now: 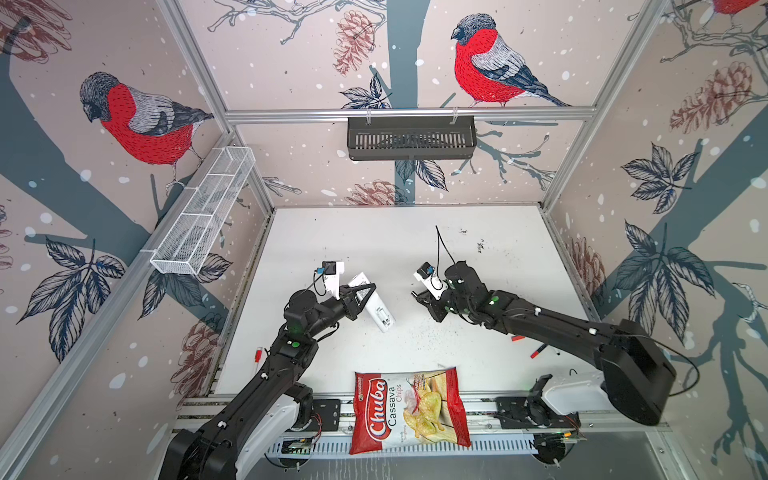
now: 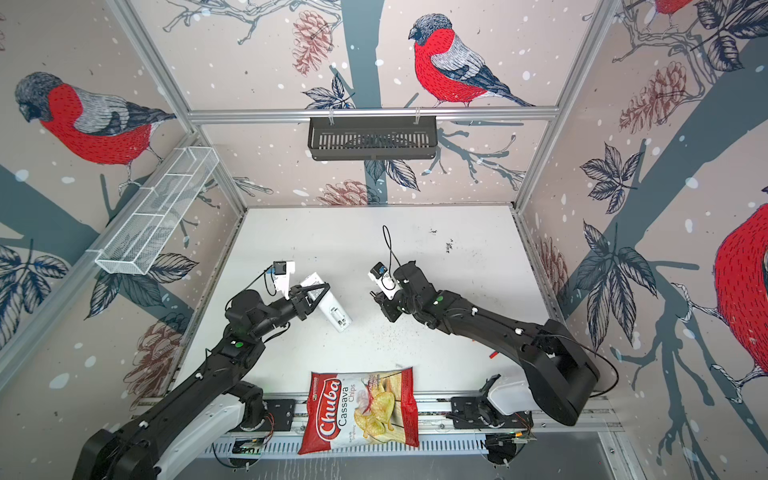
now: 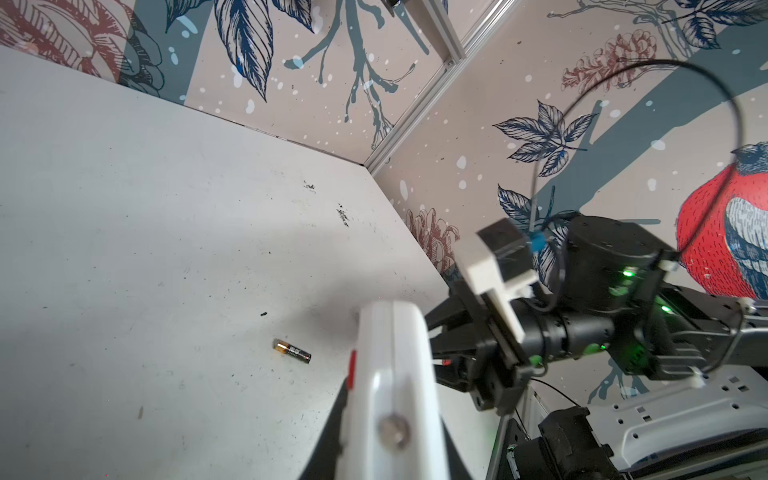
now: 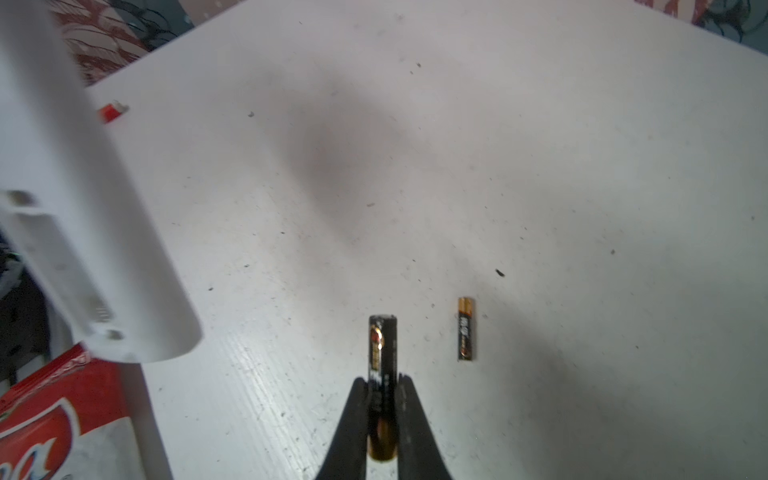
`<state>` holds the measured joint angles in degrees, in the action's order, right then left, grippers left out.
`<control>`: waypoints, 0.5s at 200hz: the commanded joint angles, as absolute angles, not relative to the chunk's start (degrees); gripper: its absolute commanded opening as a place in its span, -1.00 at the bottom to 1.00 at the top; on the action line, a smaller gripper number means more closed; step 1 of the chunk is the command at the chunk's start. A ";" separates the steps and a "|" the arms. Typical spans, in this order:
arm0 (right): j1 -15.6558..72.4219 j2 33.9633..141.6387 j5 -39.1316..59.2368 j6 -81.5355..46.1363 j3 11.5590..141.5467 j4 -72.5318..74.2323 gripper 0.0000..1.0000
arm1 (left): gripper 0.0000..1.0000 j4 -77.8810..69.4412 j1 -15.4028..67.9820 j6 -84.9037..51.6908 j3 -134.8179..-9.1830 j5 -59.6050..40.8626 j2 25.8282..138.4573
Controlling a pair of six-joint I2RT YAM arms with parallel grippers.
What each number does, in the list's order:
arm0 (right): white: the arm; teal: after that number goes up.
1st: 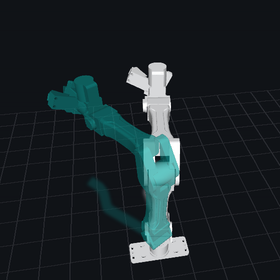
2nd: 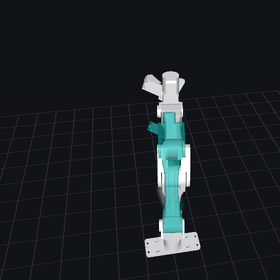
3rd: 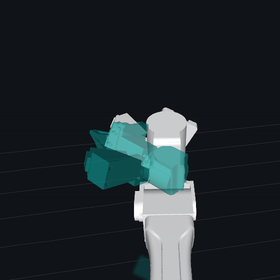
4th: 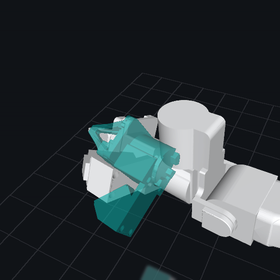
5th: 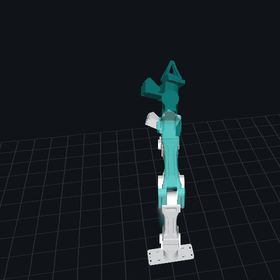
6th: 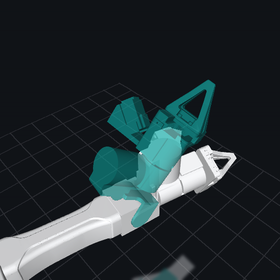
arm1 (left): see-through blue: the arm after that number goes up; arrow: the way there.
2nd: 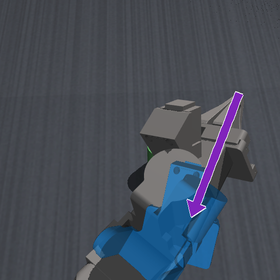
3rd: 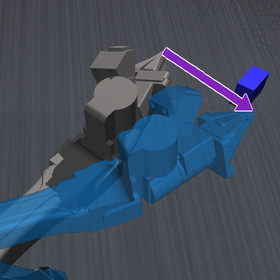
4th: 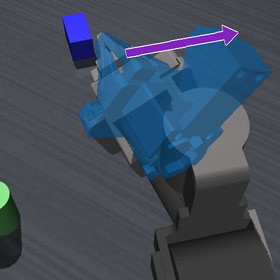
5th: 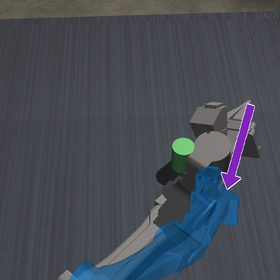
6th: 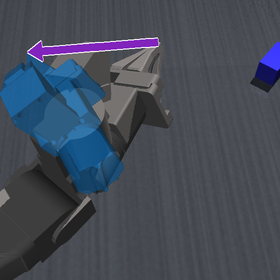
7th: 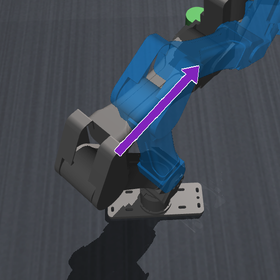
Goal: Load the batteries into the remote control
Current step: 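Lift the battery and carry it toward the remote held by the left gripper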
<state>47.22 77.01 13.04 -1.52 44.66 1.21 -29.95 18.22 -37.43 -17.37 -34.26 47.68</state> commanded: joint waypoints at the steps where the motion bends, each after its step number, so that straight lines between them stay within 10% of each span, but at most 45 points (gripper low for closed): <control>1: 49.50 74.83 15.10 -3.33 43.77 7.70 -0.78 | -1.00 -28.73 17.83 -37.37 -18.00 -31.53 47.90; 100: 56.73 80.35 14.06 -4.23 50.95 9.15 -0.77 | -1.00 -40.03 4.70 -56.00 -13.12 -38.75 48.78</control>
<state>56.45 79.18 13.45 -4.73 48.84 8.12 -30.83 7.99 -48.64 -14.11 -31.14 47.44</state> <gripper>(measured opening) 0.131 0.209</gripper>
